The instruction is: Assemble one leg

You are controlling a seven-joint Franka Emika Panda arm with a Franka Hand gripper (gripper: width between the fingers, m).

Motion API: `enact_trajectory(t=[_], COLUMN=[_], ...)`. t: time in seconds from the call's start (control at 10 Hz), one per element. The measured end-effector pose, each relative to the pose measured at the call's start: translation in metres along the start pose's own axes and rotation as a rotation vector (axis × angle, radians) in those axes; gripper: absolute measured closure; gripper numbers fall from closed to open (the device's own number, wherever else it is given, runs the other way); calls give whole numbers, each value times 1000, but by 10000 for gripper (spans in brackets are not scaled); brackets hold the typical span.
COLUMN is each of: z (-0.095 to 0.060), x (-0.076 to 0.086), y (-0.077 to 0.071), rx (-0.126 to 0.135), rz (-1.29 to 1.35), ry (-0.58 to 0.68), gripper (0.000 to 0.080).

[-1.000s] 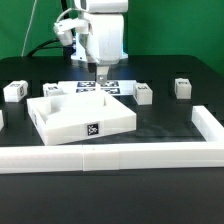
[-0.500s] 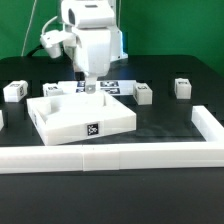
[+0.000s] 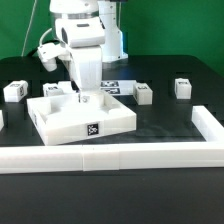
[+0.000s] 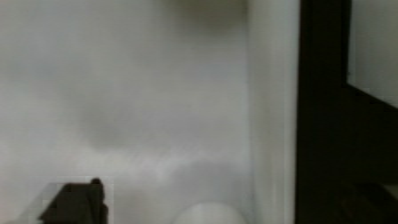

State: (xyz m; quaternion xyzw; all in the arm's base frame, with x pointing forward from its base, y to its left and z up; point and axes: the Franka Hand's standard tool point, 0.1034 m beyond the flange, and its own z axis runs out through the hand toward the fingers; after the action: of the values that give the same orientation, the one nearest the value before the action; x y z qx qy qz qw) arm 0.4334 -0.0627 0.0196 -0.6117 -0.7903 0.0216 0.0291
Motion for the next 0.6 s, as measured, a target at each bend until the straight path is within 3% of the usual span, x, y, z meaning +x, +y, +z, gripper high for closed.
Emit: enact_trajectory(t=[0.4, 0.6], z=[10, 10], x=[-1, -1], y=[-2, -2], rx=[15, 15], rz=[16, 17], ry=[8, 8], gripper=[150, 373])
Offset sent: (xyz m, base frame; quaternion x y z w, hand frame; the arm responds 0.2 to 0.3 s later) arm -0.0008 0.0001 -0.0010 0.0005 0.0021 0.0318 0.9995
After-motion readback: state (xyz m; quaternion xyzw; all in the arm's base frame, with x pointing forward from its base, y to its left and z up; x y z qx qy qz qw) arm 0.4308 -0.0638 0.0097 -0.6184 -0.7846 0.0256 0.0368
